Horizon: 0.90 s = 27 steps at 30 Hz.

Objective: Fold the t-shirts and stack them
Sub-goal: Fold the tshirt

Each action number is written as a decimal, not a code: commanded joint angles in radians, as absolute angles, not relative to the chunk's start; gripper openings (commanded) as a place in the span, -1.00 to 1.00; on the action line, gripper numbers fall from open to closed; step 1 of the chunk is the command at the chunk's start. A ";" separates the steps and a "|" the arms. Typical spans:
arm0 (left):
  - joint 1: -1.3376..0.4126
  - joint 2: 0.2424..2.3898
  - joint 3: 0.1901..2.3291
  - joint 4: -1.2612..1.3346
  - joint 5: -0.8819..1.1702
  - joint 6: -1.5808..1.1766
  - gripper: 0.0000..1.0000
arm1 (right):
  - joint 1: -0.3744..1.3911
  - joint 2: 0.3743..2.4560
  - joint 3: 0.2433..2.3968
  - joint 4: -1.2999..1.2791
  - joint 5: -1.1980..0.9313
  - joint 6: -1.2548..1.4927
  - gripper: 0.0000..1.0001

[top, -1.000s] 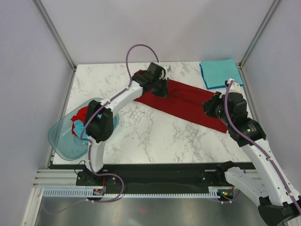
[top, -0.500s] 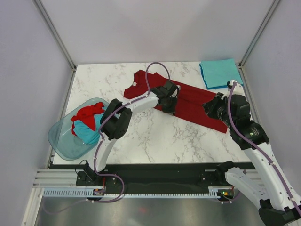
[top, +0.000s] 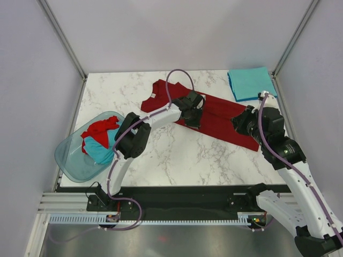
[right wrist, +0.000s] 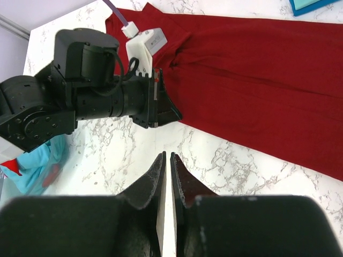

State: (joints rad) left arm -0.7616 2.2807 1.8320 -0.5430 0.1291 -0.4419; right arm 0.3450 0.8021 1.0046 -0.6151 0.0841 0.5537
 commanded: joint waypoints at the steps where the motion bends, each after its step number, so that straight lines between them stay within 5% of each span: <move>1: -0.769 2.281 1.914 -0.502 0.101 -0.480 -0.95 | 0.344 0.808 1.037 -0.609 0.095 0.549 -0.72; 12: -0.770 2.387 2.010 -0.495 0.097 -0.492 -0.95 | 0.344 0.802 1.017 -0.607 0.103 0.554 -0.71; 27: -0.778 2.261 1.660 -0.489 0.043 -0.482 -0.95 | 0.344 0.819 1.045 -0.606 0.126 0.545 -0.68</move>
